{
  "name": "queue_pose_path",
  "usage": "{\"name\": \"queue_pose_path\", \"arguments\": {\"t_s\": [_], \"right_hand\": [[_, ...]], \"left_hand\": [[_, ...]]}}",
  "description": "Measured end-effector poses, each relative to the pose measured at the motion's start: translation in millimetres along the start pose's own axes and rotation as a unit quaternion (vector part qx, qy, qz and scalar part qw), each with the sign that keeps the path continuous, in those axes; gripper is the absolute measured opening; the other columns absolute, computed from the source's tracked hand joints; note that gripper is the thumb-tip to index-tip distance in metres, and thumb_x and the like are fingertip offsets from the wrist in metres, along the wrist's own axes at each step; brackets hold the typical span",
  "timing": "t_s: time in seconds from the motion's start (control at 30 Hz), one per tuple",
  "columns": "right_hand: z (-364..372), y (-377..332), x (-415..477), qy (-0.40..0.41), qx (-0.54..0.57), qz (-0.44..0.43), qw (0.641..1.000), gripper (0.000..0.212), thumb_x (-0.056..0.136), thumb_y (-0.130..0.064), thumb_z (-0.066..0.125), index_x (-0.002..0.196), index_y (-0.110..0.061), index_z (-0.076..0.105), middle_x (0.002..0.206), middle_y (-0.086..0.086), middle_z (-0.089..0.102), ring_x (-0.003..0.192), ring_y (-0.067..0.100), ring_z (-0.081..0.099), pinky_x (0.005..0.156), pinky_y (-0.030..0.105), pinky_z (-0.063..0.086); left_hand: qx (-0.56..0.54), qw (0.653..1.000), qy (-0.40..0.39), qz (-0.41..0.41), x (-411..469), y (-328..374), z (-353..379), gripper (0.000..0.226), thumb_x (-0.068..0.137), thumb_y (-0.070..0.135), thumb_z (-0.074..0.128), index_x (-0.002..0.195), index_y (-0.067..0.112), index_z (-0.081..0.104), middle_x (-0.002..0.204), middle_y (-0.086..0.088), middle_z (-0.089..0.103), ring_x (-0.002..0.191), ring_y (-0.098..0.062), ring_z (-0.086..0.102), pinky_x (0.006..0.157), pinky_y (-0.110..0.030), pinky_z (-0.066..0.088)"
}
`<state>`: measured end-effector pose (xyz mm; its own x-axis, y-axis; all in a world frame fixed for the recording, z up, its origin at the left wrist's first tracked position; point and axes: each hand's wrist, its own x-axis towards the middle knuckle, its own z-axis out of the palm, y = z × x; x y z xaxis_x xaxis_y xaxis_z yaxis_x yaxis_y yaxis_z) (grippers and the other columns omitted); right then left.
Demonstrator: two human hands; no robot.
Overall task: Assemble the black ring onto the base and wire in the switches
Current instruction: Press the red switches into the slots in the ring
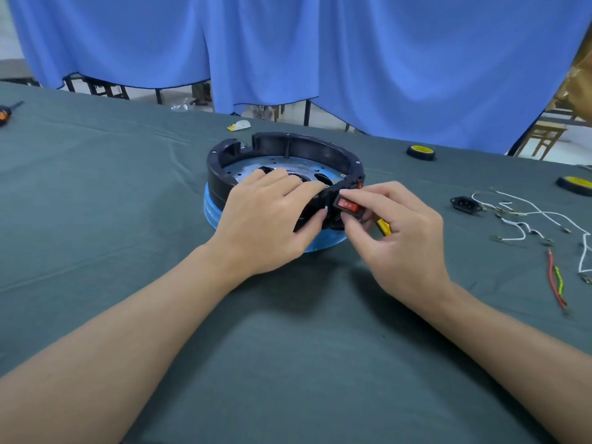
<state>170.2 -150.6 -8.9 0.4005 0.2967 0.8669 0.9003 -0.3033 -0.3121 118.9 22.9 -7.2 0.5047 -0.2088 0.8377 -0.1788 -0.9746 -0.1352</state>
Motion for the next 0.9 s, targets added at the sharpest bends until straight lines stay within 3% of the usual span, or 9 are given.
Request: {"name": "queue_pose_path", "arguments": {"t_s": [0.2, 0.37, 0.57, 0.7, 0.8, 0.9], "right_hand": [[-0.6, 0.3, -0.4, -0.014, -0.016, -0.022, 1.0, 0.024, 0.08, 0.001, 0.07, 0.103, -0.004, 0.072, 0.087, 0.006, 0.065, 0.068, 0.013, 0.056, 0.074, 0.014, 0.047], [-1.2, 0.0, -2.1, -0.022, 0.004, -0.007, 1.0, 0.017, 0.08, -0.001, 0.069, 0.096, -0.006, 0.068, 0.083, 0.003, 0.065, 0.072, 0.015, 0.061, 0.071, 0.03, 0.052], [-1.1, -2.2, -3.2, -0.02, 0.066, 0.067, 0.995, 0.014, 0.076, -0.005, 0.066, 0.089, -0.006, 0.06, 0.081, -0.003, 0.064, 0.068, 0.011, 0.063, 0.069, 0.037, 0.056], [-1.8, 0.1, -3.1, -0.033, 0.057, 0.107, 0.992, 0.016, 0.076, -0.006, 0.071, 0.085, -0.009, 0.058, 0.079, -0.01, 0.065, 0.066, 0.008, 0.065, 0.068, 0.033, 0.056], [-1.3, 2.5, -4.0, -0.037, 0.02, 0.1, 0.994, 0.018, 0.076, -0.011, 0.076, 0.08, -0.013, 0.058, 0.076, -0.011, 0.066, 0.065, 0.009, 0.063, 0.061, 0.016, 0.049], [0.3, 2.2, -4.7, -0.028, -0.017, 0.083, 0.996, 0.019, 0.076, -0.021, 0.075, 0.069, -0.013, 0.06, 0.071, -0.006, 0.066, 0.06, 0.012, 0.056, 0.058, 0.025, 0.046]], "left_hand": [[-0.003, 1.0, -0.007, -0.009, 0.3, 2.2, 0.1, 0.028, 0.086, 0.029, 0.066, 0.105, 0.009, 0.073, 0.08, -0.004, 0.071, 0.073, -0.028, 0.064, 0.067, -0.029, 0.033], [-0.008, 1.0, -0.015, -0.016, 0.7, 3.1, -1.4, 0.029, 0.085, 0.029, 0.066, 0.105, 0.009, 0.074, 0.08, -0.004, 0.071, 0.074, -0.028, 0.063, 0.067, -0.029, 0.033], [-0.013, 1.0, -0.015, -0.023, 1.5, 4.8, -2.9, 0.028, 0.085, 0.027, 0.068, 0.104, 0.008, 0.074, 0.079, -0.003, 0.071, 0.073, -0.028, 0.064, 0.067, -0.028, 0.031], [-0.015, 0.999, -0.017, -0.029, 1.8, 6.1, -3.0, 0.028, 0.085, 0.027, 0.068, 0.104, 0.008, 0.074, 0.079, -0.003, 0.071, 0.073, -0.028, 0.064, 0.067, -0.027, 0.03], [-0.017, 0.999, -0.019, -0.032, 1.8, 6.3, -3.4, 0.028, 0.085, 0.027, 0.066, 0.104, 0.008, 0.074, 0.079, -0.003, 0.071, 0.073, -0.027, 0.064, 0.067, -0.028, 0.032], [-0.021, 0.999, -0.021, -0.035, 2.0, 6.1, -3.5, 0.027, 0.085, 0.027, 0.066, 0.104, 0.008, 0.074, 0.079, -0.003, 0.071, 0.073, -0.027, 0.064, 0.067, -0.027, 0.032]]}}
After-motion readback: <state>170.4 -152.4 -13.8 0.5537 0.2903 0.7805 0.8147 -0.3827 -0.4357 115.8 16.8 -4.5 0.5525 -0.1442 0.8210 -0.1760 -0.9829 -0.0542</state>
